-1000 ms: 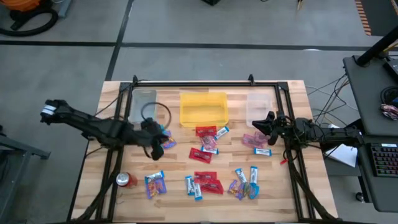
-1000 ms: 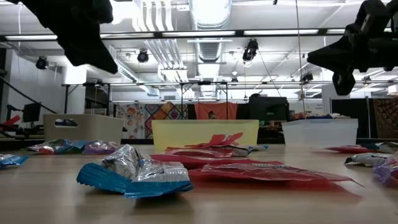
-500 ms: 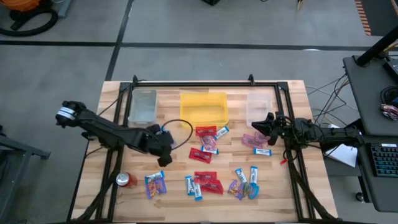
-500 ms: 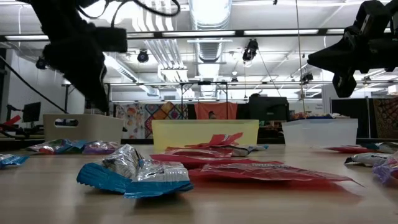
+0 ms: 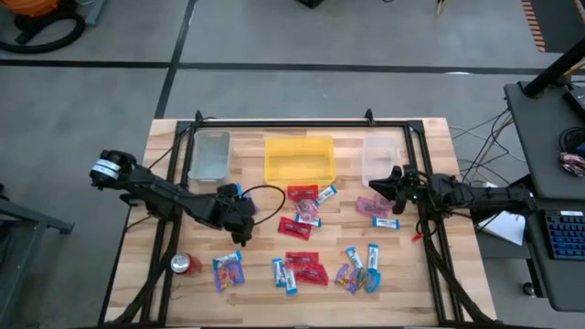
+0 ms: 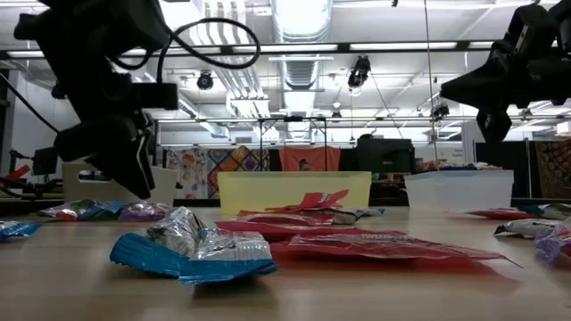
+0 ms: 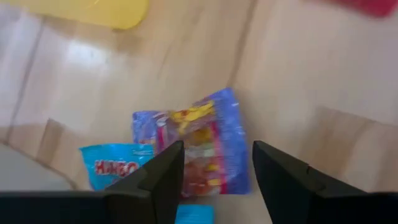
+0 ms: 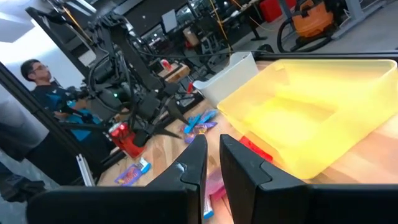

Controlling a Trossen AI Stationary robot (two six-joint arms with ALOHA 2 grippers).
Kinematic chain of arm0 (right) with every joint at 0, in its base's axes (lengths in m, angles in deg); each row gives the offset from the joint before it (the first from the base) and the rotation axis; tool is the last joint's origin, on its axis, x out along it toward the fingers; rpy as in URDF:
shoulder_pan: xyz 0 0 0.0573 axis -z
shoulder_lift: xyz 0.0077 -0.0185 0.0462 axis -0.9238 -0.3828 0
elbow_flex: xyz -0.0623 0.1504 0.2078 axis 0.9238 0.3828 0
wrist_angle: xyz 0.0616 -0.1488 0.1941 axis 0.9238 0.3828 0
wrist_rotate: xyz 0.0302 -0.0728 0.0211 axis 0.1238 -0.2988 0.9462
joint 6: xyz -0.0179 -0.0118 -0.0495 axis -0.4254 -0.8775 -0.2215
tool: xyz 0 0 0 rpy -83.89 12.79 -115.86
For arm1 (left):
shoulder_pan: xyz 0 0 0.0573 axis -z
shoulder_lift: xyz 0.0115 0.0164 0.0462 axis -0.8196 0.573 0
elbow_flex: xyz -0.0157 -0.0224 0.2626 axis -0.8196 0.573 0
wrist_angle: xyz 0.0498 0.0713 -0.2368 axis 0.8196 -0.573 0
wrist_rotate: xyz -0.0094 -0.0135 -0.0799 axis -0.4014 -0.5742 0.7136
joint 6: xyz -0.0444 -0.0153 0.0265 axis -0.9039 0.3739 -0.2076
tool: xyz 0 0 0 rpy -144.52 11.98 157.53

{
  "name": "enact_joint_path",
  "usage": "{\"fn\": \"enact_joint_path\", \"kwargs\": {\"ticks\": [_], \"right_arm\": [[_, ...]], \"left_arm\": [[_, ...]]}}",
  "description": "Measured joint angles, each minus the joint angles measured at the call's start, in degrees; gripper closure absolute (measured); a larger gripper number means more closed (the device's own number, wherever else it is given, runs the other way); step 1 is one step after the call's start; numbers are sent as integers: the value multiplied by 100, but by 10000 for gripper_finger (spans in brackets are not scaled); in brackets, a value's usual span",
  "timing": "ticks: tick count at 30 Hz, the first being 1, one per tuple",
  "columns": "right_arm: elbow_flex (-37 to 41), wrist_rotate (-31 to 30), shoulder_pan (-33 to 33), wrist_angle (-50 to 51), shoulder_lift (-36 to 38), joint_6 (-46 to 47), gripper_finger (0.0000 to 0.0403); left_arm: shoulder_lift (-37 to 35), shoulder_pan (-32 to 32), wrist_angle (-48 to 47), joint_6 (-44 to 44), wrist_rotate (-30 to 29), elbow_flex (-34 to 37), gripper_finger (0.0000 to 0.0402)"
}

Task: Sort candy
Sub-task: Put the violet gummy into the yellow bin

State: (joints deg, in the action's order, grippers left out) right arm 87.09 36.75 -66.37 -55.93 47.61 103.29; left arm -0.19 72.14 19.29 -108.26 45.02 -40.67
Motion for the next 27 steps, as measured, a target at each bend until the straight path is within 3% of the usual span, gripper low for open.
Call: {"fn": "enact_joint_path", "kwargs": {"ticks": [19, 23, 27], "right_arm": [[19, -9, 0, -149, -862, 2, 365], [20, -11, 0, -157, -856, 2, 365], [20, -11, 0, -166, -854, 3, 365]], "left_arm": [[-31, -78, 1450, -500, -13, 1027, 253], [-31, -78, 1453, -500, 6, 1040, 297], [-25, -81, 1399, -434, 23, 1032, 378]]}}
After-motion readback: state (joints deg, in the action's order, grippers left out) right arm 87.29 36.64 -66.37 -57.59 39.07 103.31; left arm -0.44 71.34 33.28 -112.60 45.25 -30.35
